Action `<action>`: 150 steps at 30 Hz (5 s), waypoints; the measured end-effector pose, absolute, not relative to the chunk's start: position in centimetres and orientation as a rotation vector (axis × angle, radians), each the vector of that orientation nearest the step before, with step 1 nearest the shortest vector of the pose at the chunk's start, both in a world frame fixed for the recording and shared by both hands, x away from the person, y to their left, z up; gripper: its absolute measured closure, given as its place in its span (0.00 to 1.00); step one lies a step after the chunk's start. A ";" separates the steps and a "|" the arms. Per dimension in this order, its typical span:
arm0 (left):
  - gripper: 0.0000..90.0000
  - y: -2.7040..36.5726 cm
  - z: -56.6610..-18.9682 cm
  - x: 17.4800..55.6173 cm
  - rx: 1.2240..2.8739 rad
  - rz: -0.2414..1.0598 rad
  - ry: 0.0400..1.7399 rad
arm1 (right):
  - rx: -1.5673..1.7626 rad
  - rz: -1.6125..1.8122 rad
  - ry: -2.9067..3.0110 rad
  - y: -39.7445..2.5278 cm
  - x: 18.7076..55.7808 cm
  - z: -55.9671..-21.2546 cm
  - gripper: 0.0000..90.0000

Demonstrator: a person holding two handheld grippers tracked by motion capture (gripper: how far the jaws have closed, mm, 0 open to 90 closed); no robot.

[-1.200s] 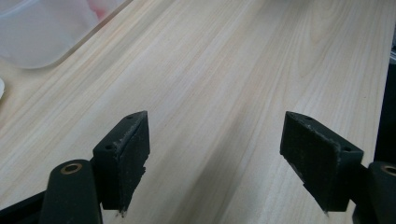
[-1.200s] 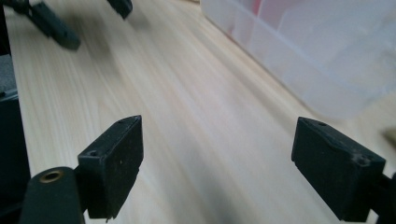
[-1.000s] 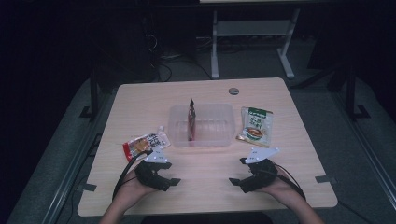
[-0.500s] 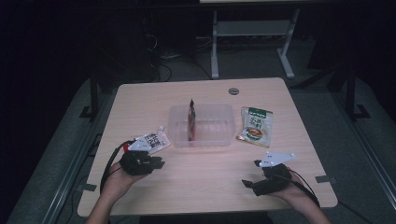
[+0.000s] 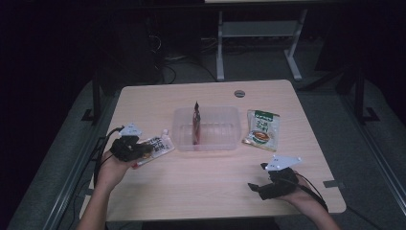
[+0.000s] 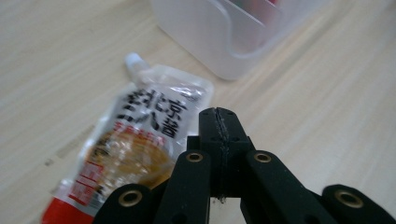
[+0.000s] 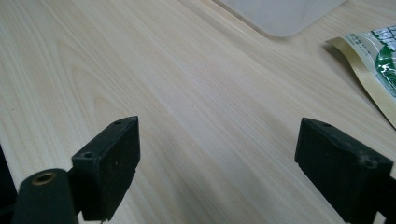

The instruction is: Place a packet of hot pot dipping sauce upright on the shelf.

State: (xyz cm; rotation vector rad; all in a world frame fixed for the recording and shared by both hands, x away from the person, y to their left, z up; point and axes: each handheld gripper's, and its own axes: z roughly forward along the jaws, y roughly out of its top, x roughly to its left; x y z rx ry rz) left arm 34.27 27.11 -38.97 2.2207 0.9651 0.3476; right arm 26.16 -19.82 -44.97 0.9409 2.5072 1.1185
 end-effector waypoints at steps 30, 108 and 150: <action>1.00 27.6 -44.3 39.4 2.383 0.413 1.158 | 0.941 1.123 2.494 -19.8 27.0 -45.1 0.15; 1.00 14.9 -44.7 31.4 2.507 -0.027 0.737 | 0.958 1.106 2.498 -19.7 27.2 -45.4 0.15; 1.00 11.9 -43.9 33.5 2.460 0.298 0.735 | 1.054 1.139 2.561 -20.1 27.4 -44.7 0.15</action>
